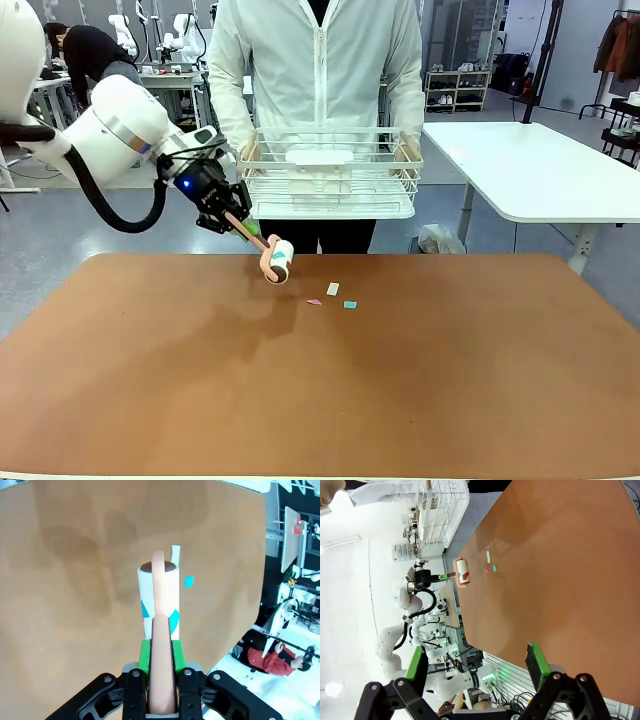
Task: Clean the table.
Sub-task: Clean the table with the Lint Roller when the human lifts the Dish drying rack.
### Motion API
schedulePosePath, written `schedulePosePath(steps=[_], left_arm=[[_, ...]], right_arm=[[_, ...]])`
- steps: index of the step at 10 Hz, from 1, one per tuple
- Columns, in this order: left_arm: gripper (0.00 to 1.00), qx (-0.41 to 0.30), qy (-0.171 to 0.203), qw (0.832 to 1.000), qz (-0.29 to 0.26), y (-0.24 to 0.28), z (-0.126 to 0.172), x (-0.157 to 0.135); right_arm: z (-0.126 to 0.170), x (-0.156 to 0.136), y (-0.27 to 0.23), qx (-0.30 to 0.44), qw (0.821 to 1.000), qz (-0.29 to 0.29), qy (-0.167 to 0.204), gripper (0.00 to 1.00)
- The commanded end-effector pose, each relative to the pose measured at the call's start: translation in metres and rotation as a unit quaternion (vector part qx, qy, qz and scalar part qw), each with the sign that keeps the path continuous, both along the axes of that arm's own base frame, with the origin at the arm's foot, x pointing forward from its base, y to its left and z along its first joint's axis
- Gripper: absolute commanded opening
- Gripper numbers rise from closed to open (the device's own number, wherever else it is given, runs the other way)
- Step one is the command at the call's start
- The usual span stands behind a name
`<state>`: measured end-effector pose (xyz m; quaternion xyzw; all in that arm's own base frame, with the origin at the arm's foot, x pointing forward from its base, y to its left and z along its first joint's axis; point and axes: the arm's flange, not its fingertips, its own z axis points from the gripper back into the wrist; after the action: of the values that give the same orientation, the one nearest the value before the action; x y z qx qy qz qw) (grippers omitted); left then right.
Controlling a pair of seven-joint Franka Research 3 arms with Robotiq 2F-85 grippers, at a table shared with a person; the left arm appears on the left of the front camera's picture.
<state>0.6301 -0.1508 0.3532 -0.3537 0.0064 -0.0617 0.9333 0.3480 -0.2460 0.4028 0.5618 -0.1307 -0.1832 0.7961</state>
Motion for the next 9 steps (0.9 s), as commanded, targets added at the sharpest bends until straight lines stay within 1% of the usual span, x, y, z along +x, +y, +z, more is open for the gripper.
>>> schedulePosePath(steps=[1,2,4,6,7,9], left_arm=[[0.21,-0.003,-0.006,1.000,0.027,-0.002,-0.011,0.006],[0.21,-0.008,-0.004,1.000,0.030,-0.004,-0.022,0.006],[0.21,-0.024,0.010,0.999,0.019,-0.009,-0.042,0.007],[0.21,-0.028,0.018,0.999,0.019,-0.018,-0.051,0.007],[0.21,-0.023,0.031,0.999,0.019,-0.026,-0.058,0.009],[0.21,-0.015,0.036,0.999,-0.007,-0.048,-0.063,0.015]], right_arm=[[0.002,-0.002,0.002,0.005,1.000,-0.003,-0.012,1.00],[0.002,-0.002,0.002,0.005,1.000,-0.003,-0.012,1.00],[0.002,-0.002,0.002,0.005,1.000,-0.003,-0.012,1.00],[0.002,-0.002,0.002,0.005,1.000,-0.003,-0.012,1.00],[0.002,-0.002,0.002,0.005,1.000,-0.003,-0.012,1.00],[0.002,-0.002,0.002,0.005,1.000,-0.003,-0.012,1.00]])
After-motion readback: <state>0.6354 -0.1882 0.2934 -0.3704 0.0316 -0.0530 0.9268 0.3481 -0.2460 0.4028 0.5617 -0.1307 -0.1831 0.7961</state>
